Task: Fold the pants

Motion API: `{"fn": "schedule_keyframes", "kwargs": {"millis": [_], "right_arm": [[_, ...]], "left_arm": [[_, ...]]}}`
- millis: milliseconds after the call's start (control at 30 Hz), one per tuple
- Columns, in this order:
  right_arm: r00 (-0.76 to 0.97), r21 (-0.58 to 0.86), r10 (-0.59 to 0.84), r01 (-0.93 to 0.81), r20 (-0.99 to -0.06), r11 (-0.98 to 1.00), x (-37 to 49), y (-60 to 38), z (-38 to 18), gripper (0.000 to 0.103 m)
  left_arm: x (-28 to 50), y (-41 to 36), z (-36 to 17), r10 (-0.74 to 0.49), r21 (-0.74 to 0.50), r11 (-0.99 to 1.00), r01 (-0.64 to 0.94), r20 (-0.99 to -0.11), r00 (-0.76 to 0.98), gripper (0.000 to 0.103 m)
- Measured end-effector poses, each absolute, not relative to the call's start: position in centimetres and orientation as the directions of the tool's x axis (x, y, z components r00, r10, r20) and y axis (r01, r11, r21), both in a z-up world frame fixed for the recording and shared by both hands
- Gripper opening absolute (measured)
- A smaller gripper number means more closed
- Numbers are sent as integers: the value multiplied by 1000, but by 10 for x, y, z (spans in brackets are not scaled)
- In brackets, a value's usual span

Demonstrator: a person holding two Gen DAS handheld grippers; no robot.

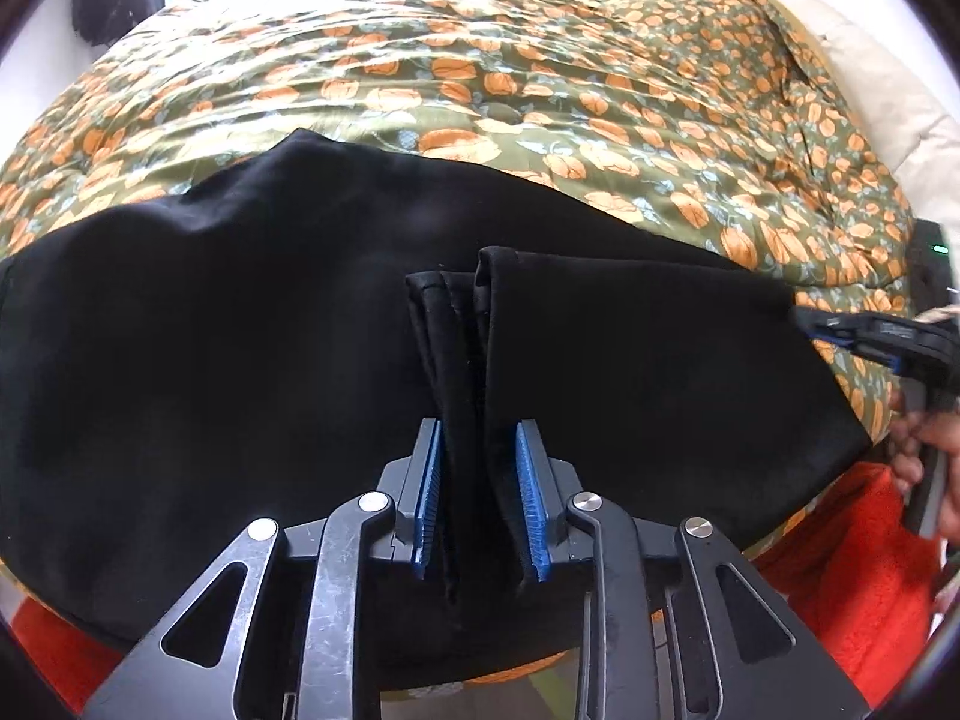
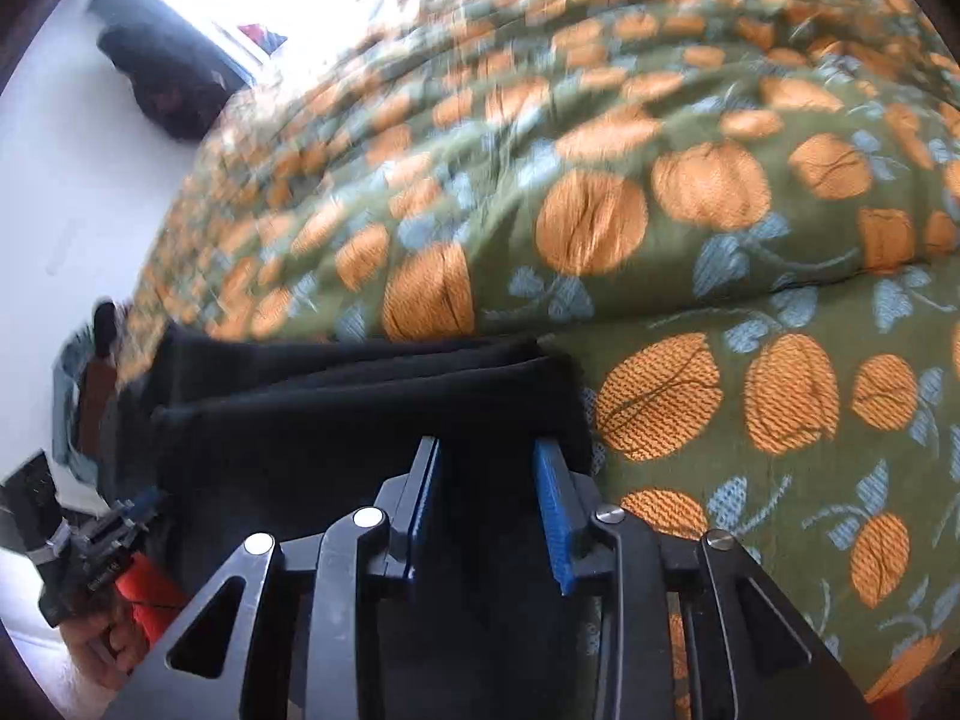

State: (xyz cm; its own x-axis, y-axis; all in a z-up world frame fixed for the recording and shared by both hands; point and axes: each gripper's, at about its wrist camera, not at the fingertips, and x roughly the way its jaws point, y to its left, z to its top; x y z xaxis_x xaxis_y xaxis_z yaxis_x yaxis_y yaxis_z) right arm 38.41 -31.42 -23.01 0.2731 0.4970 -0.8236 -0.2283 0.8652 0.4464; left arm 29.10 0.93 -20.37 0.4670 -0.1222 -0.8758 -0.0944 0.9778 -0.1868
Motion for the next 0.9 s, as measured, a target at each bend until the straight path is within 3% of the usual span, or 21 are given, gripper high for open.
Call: {"fn": "schedule_keyframes", "kwargs": {"millis": [200, 267, 367, 433, 500, 567, 900], "right_arm": [[398, 420, 543, -357, -739, 834, 303, -314, -171, 37], [381, 423, 537, -344, -753, 838, 276, -311, -185, 45], [315, 409, 484, -276, -816, 870, 262, -306, -229, 46], [375, 416, 491, -267, -786, 870, 258, -310, -218, 46], [500, 358, 468, -303, -729, 883, 249, -312, -189, 59], [598, 299, 434, -316, -674, 900, 240, -315, -170, 89], [586, 247, 414, -347, -696, 905, 234, -299, -183, 91]], "left_arm": [[288, 9, -206, -138, -210, 973, -98, -864, 484, 29], [288, 7, -208, -132, -198, 976, -89, -865, 485, 34], [288, 5, -208, -133, -192, 978, -78, -868, 478, 40], [285, 5, -202, -134, -194, 978, -76, -866, 482, 50], [280, 7, -195, -134, -203, 976, -85, -854, 502, 66], [270, 13, -185, -134, -221, 970, -102, -835, 534, 77], [217, 50, -175, -71, -172, 975, -143, -844, 531, 81]]}}
